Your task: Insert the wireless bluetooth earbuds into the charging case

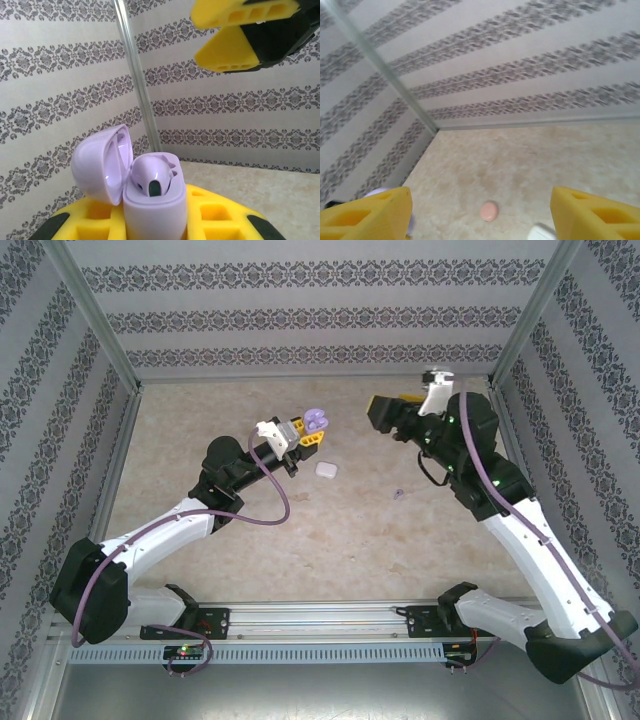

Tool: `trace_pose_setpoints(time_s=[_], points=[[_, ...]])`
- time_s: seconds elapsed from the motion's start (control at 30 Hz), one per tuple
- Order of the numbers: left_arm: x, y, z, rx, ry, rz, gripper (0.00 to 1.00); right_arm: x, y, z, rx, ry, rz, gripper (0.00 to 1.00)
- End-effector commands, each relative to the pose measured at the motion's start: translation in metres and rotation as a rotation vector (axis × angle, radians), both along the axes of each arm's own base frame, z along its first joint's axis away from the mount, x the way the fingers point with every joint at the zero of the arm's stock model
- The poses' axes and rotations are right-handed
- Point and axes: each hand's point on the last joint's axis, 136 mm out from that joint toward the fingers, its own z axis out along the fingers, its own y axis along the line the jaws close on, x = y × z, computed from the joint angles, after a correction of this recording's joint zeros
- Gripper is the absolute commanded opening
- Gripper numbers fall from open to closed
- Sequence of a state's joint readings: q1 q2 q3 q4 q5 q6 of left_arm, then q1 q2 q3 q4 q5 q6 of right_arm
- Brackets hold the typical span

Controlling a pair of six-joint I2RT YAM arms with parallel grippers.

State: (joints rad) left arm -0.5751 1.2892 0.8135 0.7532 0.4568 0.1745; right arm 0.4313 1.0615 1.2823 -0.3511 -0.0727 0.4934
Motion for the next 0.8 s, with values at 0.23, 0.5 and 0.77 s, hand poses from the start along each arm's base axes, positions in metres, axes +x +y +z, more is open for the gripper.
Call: trace_pose_setpoints(time_s=[0.23, 0.5, 0.77], points=[[-0.005, 0.008, 0.02, -0.085, -0.024, 0.035, 0.0, 0.028, -0.068, -0.212, -0.122, 0.675, -0.336, 0.68], [-0.006, 0.009, 0.018, -0.092, -0.02, 0.031, 0.0, 0.025, -0.095, -0.308, -0.196, 0.95, -0.524, 0.63], [-0.007, 0.008, 0.014, -0.095, -0.016, 0.023, 0.0, 0.021, -0.095, -0.353, -0.166, 1.087, -0.563, 0.52]])
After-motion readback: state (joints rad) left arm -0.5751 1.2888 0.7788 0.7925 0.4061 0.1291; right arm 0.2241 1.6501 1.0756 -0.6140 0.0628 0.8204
